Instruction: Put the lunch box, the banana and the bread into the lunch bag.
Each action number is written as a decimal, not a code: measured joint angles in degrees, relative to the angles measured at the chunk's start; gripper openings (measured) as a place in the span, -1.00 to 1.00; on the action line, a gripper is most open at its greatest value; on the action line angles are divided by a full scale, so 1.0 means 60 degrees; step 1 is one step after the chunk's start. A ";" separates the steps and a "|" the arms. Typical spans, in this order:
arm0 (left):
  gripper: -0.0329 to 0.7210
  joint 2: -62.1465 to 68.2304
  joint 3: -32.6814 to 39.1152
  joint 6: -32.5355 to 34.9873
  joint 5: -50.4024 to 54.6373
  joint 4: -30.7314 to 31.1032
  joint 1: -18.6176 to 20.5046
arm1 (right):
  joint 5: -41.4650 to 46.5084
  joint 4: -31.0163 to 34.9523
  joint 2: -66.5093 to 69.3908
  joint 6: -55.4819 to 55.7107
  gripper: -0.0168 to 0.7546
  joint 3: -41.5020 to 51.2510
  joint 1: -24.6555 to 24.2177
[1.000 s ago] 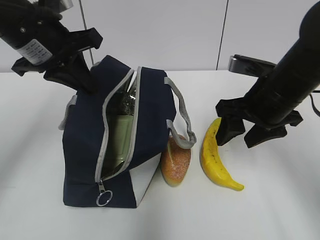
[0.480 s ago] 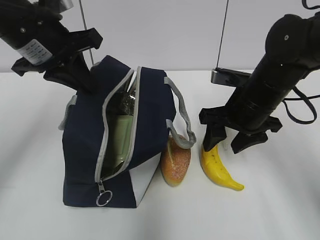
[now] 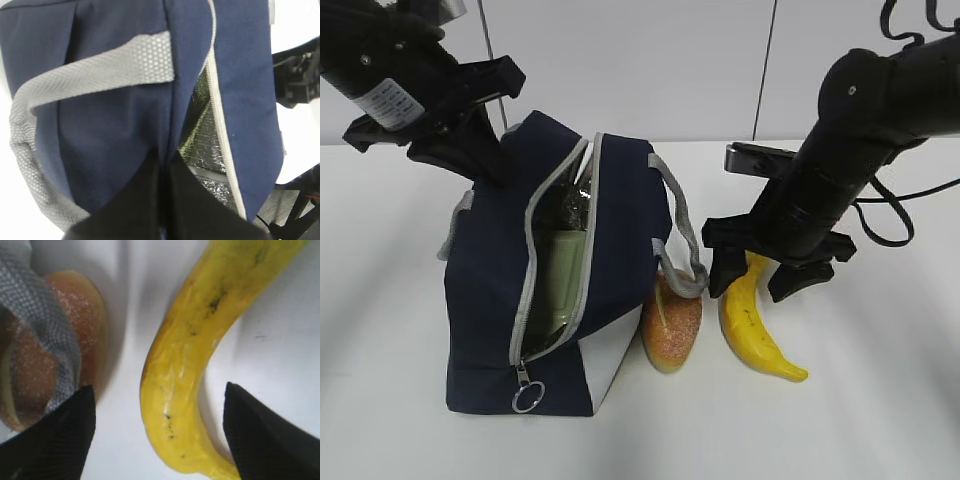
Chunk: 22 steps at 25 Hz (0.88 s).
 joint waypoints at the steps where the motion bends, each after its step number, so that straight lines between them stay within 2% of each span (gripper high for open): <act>1: -0.92 0.0000 0.0000 0.0000 0.0000 0.0000 0.0000 | -0.0025 -0.0114 0.0072 0.0022 0.57 -0.0091 0.0000; 7: -0.92 0.0000 0.0000 0.0000 0.0003 0.0000 0.0000 | -0.0022 -0.0724 0.0607 0.0361 0.56 -0.0553 0.0000; 17: -0.92 0.0000 0.0000 0.0000 0.0003 0.0019 0.0000 | 0.0219 -0.0818 0.1382 0.0426 0.54 -0.1109 0.0000; 20: -0.92 0.0000 0.0000 0.0000 0.0003 0.0027 0.0000 | 0.0325 -0.0838 0.1488 0.0426 0.41 -0.1215 0.0000; 22: -0.92 0.0000 0.0000 0.0000 0.0003 0.0027 0.0000 | 0.0340 -0.0838 0.1508 0.0426 0.25 -0.1240 0.0000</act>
